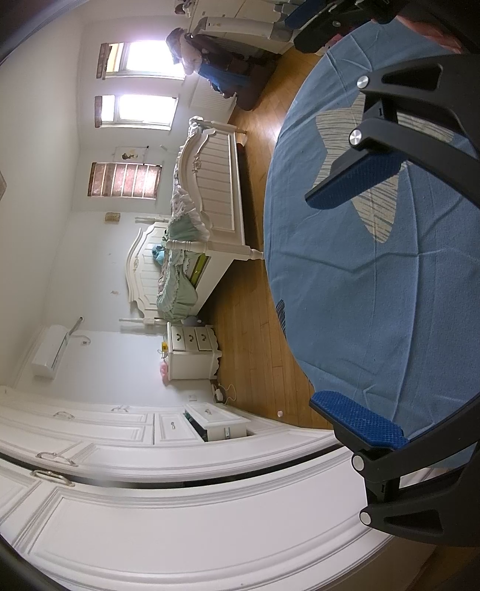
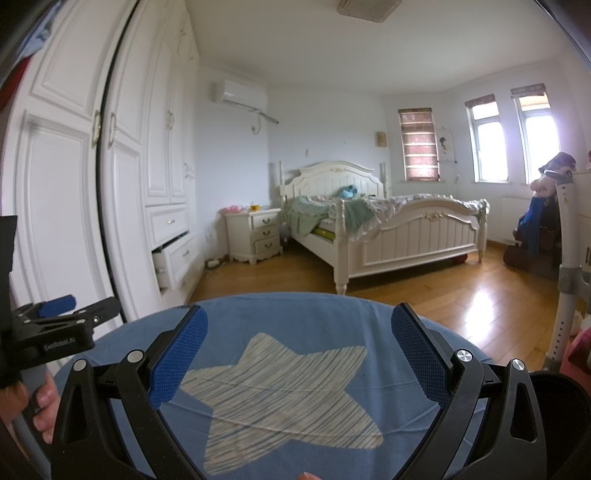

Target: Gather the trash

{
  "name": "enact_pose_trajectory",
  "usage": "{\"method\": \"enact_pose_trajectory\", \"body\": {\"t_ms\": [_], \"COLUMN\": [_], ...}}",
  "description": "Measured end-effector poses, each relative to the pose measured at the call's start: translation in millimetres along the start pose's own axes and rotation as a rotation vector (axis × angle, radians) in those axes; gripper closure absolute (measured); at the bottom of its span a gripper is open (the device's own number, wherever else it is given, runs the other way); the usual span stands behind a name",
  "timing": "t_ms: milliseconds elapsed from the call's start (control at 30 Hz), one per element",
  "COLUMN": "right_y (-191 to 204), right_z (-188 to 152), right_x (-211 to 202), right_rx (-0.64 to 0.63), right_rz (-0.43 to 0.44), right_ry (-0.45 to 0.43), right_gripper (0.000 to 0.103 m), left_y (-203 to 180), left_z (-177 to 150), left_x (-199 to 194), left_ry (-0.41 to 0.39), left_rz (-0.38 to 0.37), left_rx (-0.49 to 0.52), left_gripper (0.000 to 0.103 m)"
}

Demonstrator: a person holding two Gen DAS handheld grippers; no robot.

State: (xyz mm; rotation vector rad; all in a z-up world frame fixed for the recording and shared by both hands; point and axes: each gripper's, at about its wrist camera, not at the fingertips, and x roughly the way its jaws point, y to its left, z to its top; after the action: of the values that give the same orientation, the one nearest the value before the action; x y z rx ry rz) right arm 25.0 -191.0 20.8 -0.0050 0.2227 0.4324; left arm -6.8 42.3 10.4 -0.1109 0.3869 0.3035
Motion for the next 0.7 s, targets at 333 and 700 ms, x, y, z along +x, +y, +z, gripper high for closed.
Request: {"method": "enact_pose_trajectory", "body": {"t_ms": [333, 700], "right_y": [0.3, 0.5], "right_z": [0.9, 0.5], "right_x": [0.5, 2.4], "right_rx": [0.0, -0.001], "right_rz": [0.0, 0.0], "right_ry": [0.001, 0.005], "right_gripper": [0.005, 0.005], "left_y": [-1.4, -3.0], "left_z": [-0.7, -2.4], "left_x": [-1.4, -1.5], "left_ry": [-0.001, 0.001], "left_rz": [0.001, 0.007], "left_rx": [0.001, 0.001], "left_gripper": [0.005, 0.005]}}
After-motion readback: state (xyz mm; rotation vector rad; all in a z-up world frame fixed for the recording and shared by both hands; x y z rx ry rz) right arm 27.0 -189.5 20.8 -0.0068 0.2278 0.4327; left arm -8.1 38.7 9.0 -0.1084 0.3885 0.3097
